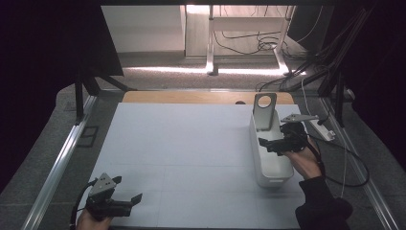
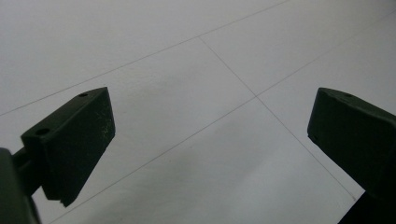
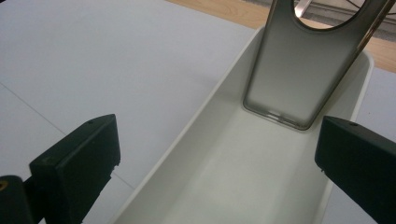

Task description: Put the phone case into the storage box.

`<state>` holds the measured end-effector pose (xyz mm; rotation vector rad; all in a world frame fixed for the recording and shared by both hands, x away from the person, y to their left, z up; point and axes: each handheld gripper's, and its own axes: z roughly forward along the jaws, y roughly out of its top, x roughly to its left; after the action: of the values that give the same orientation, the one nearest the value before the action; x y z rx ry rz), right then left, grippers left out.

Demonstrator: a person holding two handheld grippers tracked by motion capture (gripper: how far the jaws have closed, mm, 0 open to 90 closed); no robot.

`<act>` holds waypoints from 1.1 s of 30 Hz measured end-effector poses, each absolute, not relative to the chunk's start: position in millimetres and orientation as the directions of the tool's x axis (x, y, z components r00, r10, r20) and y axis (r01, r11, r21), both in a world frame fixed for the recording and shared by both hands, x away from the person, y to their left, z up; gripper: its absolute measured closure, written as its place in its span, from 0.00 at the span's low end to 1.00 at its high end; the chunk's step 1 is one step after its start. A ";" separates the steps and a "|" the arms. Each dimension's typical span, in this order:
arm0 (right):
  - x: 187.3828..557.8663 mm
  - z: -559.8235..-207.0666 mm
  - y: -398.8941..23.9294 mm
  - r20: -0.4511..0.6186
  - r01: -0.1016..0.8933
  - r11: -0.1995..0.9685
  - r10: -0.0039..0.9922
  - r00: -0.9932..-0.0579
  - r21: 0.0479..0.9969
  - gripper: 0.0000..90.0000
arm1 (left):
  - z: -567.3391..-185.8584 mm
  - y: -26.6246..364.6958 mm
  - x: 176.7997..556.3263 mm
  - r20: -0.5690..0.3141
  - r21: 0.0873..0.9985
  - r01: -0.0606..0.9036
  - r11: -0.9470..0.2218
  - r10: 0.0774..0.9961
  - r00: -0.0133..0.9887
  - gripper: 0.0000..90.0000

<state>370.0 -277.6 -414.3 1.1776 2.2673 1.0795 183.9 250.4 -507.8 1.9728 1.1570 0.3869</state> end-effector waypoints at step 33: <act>290.7 -422.8 -297.9 0.011 0.542 0.339 0.841 -0.541 0.769 0.00 | -507.9 251.2 184.4 -0.135 0.761 0.596 -0.256 0.836 0.532 0.00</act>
<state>290.7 -297.9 -422.8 1.2185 2.2201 1.0493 184.4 251.2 -507.9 1.9685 1.1634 0.3786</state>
